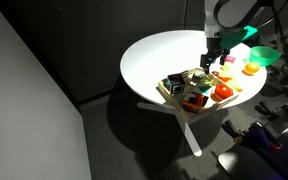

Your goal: Pick up the red toy apple from the table and drop it into the tray

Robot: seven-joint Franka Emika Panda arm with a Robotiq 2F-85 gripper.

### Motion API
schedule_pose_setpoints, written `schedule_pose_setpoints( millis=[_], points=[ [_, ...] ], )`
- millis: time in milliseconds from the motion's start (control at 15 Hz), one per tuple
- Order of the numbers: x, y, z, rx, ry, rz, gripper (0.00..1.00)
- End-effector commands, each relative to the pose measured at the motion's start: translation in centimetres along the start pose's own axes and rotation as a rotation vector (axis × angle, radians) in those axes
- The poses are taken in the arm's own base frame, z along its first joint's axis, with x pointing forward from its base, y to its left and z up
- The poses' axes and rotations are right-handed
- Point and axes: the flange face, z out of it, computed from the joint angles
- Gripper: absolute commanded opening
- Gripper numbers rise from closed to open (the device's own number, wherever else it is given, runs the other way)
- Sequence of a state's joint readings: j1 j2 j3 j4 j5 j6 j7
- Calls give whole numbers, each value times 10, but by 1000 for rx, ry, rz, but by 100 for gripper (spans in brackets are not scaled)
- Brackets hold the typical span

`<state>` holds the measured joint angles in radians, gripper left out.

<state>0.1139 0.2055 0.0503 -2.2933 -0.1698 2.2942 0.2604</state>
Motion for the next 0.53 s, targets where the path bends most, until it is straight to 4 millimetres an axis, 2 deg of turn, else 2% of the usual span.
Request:
schedule_pose_setpoints(
  millis=[0, 467],
  points=[
    [0, 0, 0, 0, -2, 0, 100],
    [-1, -1, 10, -2, -22, -3, 100]
  ],
)
